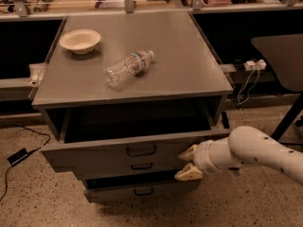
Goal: Close top drawer
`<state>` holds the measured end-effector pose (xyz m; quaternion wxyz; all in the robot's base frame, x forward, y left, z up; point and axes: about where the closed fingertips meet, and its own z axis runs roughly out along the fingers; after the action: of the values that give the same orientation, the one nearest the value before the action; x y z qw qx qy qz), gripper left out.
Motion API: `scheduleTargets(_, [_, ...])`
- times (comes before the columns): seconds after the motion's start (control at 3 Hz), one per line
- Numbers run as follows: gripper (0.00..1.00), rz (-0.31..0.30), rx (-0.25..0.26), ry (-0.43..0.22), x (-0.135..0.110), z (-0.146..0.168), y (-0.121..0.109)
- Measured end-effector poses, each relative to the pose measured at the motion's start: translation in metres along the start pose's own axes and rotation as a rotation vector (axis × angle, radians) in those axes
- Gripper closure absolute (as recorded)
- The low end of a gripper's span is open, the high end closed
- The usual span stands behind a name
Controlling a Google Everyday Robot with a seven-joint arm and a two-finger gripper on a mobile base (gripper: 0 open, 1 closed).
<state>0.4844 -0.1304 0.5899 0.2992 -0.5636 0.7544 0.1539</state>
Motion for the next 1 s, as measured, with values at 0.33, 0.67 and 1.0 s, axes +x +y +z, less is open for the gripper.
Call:
scheduleTargets(0.33, [0.0, 0.0, 0.0, 0.0, 0.0, 0.0, 0.0])
scheduleTargets(0.67, [0.0, 0.0, 0.0, 0.0, 0.0, 0.0, 0.0])
scheduleTargets(1.0, [0.0, -0.037, -0.005, 0.011, -0.0026, 0.0081, 0.0012])
